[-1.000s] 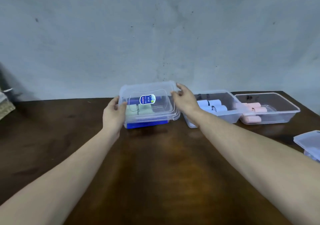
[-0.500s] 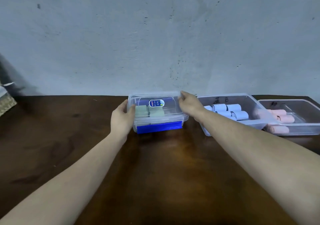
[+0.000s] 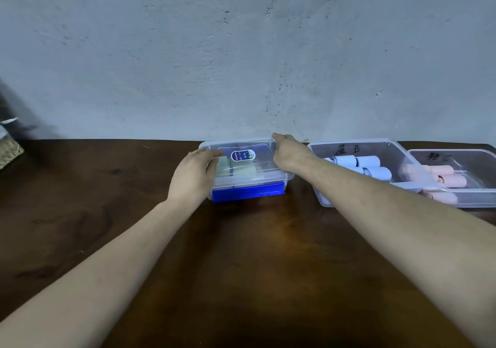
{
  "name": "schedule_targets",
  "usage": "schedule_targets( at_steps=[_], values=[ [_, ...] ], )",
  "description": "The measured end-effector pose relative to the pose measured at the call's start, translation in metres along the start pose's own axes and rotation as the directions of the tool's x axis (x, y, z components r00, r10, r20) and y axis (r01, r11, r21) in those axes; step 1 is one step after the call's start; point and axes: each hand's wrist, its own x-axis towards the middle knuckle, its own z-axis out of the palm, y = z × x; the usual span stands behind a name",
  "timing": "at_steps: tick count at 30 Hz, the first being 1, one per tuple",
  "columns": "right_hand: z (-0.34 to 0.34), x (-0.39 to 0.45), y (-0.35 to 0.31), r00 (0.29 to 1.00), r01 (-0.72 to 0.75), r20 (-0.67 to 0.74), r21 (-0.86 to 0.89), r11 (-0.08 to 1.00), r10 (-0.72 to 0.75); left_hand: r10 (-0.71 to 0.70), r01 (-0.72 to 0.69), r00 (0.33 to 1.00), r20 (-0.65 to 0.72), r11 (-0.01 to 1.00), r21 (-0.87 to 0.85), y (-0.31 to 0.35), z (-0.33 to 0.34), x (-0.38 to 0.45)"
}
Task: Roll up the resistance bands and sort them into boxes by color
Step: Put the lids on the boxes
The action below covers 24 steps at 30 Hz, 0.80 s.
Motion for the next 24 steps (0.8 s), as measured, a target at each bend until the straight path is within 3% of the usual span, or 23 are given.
schedule_targets(
  at_steps=[3, 7, 10, 14, 20, 24],
  values=[
    [-0.001, -0.006, -0.006, 0.999, -0.007, 0.05, -0.111, 0.994, 0.013, 0.23, -0.236, 0.971, 0.072, 0.967, 0.091, 0.001, -0.004, -0.005],
    [-0.001, -0.009, -0.008, 1.0, -0.012, 0.016, -0.199, 0.98, 0.015, 0.499, -0.515, 0.857, 0.13, 0.833, 0.201, -0.002, -0.006, -0.008],
    [-0.006, -0.004, -0.011, 0.997, 0.061, -0.029, -0.197, 0.979, -0.068, 0.505, -0.56, 0.828, 0.243, 0.751, 0.349, 0.001, -0.005, -0.013],
    [-0.008, 0.005, -0.019, 0.977, 0.205, 0.085, -0.118, 0.972, -0.196, 0.468, -0.586, 0.81, 0.352, 0.659, 0.471, 0.006, 0.006, -0.015],
    [-0.004, 0.027, -0.028, 0.971, 0.219, 0.142, -0.23, 0.948, -0.19, 0.53, -0.609, 0.793, 0.302, 0.674, 0.418, 0.003, 0.007, -0.016],
    [-0.001, 0.039, -0.034, 0.979, 0.16, 0.173, -0.316, 0.935, -0.109, 0.607, -0.691, 0.723, 0.33, 0.643, 0.331, -0.003, -0.005, -0.006]
  ],
)
